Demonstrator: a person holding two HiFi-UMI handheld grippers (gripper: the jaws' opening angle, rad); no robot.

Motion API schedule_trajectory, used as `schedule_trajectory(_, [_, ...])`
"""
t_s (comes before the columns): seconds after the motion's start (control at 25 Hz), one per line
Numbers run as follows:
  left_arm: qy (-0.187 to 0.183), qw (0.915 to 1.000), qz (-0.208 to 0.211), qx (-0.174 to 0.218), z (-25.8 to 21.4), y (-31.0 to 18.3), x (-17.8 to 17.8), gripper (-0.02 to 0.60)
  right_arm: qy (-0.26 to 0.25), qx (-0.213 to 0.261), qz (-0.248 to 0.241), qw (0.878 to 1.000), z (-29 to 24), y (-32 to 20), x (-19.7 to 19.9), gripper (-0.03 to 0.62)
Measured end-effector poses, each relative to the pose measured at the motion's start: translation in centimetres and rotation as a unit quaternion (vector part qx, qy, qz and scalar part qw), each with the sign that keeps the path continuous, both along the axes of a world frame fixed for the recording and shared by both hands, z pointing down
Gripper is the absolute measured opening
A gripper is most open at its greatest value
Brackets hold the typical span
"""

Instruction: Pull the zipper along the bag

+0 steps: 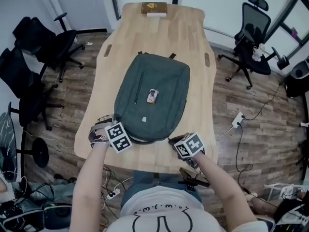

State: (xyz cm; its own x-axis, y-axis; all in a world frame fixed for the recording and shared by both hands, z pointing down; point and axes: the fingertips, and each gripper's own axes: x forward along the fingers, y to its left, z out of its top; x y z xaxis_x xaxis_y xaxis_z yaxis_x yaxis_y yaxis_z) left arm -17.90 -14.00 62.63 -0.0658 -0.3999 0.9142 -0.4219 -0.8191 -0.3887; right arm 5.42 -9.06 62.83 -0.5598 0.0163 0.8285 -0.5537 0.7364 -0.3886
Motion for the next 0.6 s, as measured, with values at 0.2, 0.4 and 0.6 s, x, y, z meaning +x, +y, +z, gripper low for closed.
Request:
schedule_trajectory(0.2, [-0.011,0.997,0.076,0.007,-0.7,-0.3,-0.6,0.139,0.004,0.021,-0.004,1.0,0.5,0.3,-0.7,0.054])
schedule_trajectory(0.4, [0.084,0.9922,0.087,-0.03,-4.1,1.4,3.0,0.184,-0.017,0.012,0.033,0.999,0.4,0.0,-0.7,0.054])
schedule_trajectory(0.6, [0.167,0.9734,0.131,-0.087,-4.9,4.9,9.9,0.184,-0.005,0.027,0.033,0.999,0.5,0.0,-0.9,0.054])
